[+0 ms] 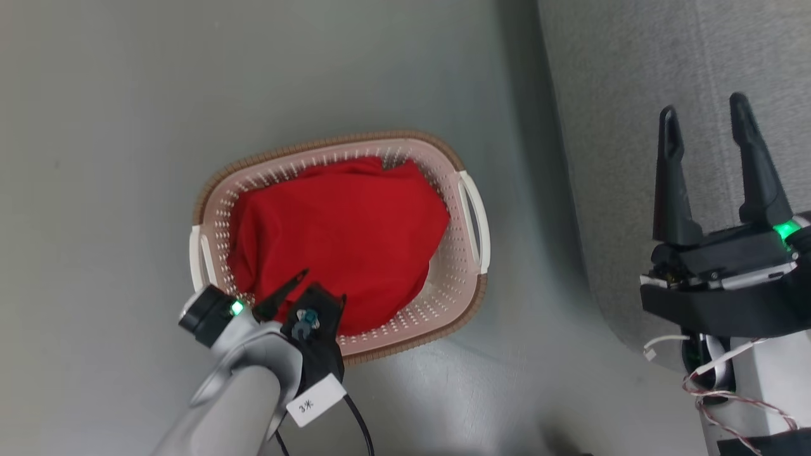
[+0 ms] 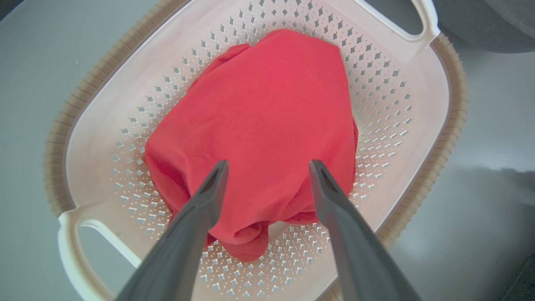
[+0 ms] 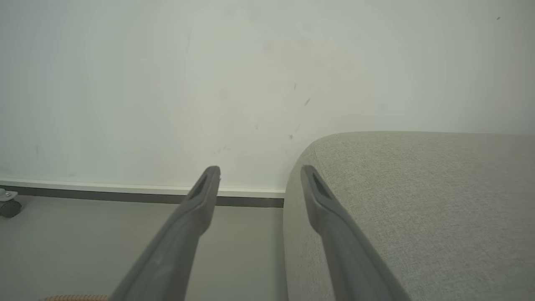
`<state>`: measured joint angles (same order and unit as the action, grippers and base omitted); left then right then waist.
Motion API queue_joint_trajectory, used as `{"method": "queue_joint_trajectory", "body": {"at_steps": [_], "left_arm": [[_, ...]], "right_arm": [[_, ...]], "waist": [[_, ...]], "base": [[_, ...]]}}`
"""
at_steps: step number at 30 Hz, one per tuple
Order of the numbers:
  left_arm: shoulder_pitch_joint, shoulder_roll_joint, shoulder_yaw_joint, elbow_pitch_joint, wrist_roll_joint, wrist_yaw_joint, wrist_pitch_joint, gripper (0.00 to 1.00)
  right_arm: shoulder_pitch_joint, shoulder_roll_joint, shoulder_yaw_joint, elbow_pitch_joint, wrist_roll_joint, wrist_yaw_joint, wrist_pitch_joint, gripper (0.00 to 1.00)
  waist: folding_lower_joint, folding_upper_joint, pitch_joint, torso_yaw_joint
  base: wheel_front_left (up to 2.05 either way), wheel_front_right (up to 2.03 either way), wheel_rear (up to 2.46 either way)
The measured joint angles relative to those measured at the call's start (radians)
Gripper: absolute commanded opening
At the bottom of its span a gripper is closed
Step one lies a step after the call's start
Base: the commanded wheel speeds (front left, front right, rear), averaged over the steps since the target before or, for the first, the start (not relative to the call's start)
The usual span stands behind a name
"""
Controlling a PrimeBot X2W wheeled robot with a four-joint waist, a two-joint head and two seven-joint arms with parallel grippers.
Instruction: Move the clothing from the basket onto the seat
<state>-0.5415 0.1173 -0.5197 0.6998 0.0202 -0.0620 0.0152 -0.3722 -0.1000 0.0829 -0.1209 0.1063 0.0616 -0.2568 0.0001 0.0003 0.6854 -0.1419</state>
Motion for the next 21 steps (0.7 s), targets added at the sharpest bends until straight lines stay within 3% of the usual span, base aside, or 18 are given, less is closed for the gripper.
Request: {"method": "queue_joint_trajectory", "body": {"at_steps": [21], "left_arm": [[-0.185,0.008,-0.046,0.134,0.071,-0.01,0.049,1.0]], "right_arm": [[-0.121,0.002,0.002,-0.004,-0.009,0.0,0.0,1.0]], "waist": [[0.0,-0.0001,0.221,0.001]], "base": [[0.0,0.0,0.0]]}}
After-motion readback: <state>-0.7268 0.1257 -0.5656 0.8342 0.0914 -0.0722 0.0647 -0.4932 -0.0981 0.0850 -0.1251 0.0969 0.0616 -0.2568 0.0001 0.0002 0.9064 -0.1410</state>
